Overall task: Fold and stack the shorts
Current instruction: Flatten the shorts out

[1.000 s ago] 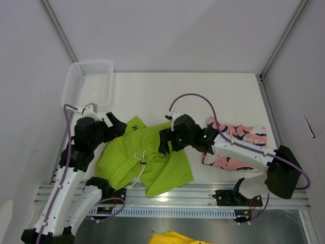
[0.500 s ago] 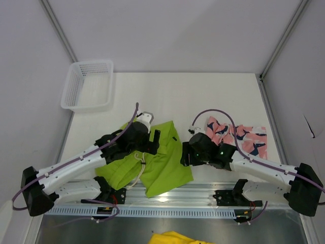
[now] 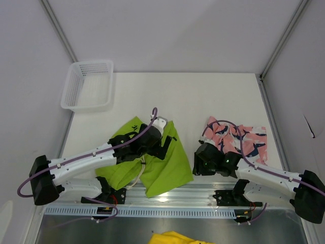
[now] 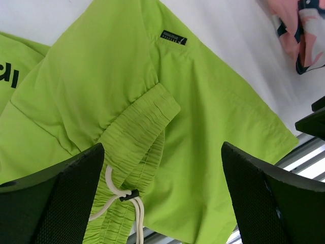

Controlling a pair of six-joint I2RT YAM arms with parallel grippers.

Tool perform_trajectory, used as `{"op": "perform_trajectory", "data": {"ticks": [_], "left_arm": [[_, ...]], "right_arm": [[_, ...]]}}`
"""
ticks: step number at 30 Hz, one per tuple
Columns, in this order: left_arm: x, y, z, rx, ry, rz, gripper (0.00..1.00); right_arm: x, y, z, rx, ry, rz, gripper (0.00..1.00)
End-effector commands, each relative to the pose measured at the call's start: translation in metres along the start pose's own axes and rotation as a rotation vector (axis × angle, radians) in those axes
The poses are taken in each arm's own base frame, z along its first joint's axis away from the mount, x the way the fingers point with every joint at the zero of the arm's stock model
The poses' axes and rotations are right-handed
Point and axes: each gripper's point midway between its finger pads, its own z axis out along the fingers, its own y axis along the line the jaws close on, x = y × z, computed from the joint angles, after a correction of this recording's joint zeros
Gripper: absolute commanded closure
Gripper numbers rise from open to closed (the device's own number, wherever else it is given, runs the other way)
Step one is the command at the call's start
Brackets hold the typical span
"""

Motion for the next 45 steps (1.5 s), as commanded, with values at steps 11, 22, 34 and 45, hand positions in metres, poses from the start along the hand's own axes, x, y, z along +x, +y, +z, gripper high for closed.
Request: {"op": "perform_trajectory", "data": {"ticks": [11, 22, 34, 45], "left_arm": [[0.005, -0.005, 0.013, -0.026, 0.045, 0.029, 0.03], [0.000, -0.007, 0.008, -0.022, 0.042, 0.009, 0.03], [0.003, -0.010, 0.012, 0.014, 0.050, 0.100, 0.05], [-0.005, -0.008, 0.039, -0.128, 0.074, 0.274, 0.21]], "right_arm": [[0.014, 0.037, 0.002, -0.138, 0.007, -0.074, 0.50], [0.023, 0.014, 0.027, 0.060, 0.033, -0.129, 0.54], [0.008, 0.010, 0.005, 0.081, -0.079, -0.080, 1.00], [0.010, 0.015, -0.015, -0.053, -0.112, -0.054, 1.00]]}}
